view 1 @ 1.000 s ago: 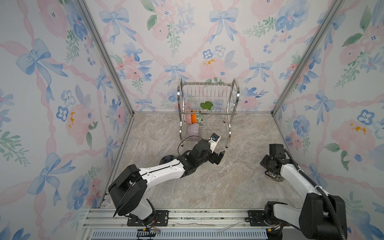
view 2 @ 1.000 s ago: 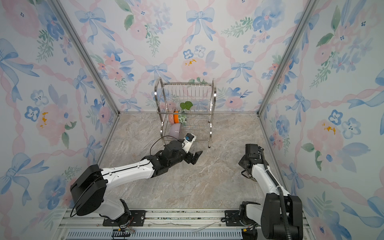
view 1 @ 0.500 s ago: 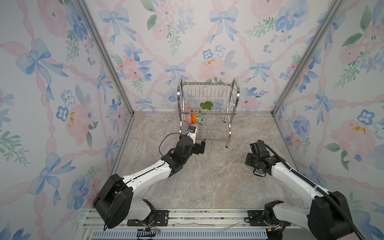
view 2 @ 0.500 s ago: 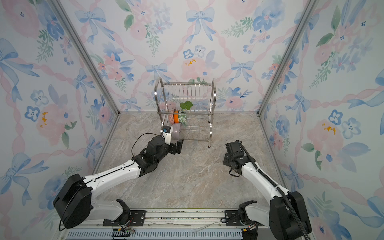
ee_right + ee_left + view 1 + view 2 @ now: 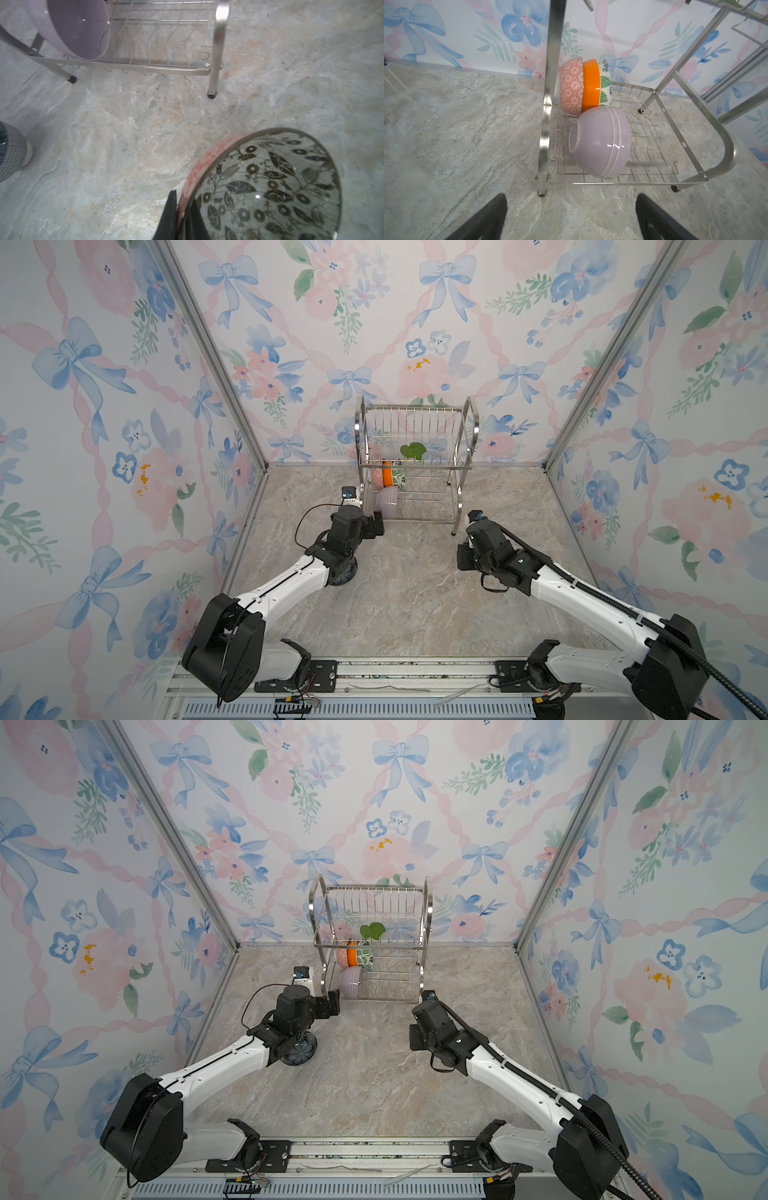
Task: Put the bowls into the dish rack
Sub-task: 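Lift the pink bowl with the right gripper and carry it to the rack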
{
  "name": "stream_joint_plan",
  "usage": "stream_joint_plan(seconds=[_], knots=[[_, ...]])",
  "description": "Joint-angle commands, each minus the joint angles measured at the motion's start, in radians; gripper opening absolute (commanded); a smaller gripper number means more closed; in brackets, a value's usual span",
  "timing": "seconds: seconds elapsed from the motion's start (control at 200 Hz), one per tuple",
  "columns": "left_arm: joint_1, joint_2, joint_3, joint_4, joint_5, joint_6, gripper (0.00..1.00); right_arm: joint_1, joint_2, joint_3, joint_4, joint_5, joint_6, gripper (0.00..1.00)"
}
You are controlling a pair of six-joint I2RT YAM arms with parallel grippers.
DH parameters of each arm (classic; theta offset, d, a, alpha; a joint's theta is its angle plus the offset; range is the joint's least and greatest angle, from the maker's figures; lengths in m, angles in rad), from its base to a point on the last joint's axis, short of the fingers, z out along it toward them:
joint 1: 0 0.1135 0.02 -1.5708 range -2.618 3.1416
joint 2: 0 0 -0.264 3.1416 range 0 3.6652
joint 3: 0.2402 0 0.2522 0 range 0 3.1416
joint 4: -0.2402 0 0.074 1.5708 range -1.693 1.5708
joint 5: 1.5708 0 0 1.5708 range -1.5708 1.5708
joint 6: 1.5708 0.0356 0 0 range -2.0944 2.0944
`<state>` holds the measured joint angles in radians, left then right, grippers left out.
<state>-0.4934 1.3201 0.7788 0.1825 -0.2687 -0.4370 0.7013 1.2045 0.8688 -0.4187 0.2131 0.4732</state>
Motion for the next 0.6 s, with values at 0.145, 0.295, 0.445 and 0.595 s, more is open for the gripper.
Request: stream_joint_plan(seconds=[0.145,0.295,0.445,0.595], knots=[[0.095,-0.004,0.028,-0.049,0.063,-0.057,0.98,0.095,0.04,0.059,0.202,-0.139,-0.084,0.0],[0.121,0.047,0.066,-0.055,0.092,-0.063,0.98,0.096,0.118,0.103,0.283,-0.16,-0.07,0.0],[0.131,0.115,0.119,-0.057,0.158,-0.053,0.98,0.093,0.194,0.148,0.372,-0.17,-0.069,0.0],[0.135,0.176,0.165,-0.075,0.189,-0.048,0.98,0.058,0.269,0.188,0.481,-0.233,-0.055,0.0]])
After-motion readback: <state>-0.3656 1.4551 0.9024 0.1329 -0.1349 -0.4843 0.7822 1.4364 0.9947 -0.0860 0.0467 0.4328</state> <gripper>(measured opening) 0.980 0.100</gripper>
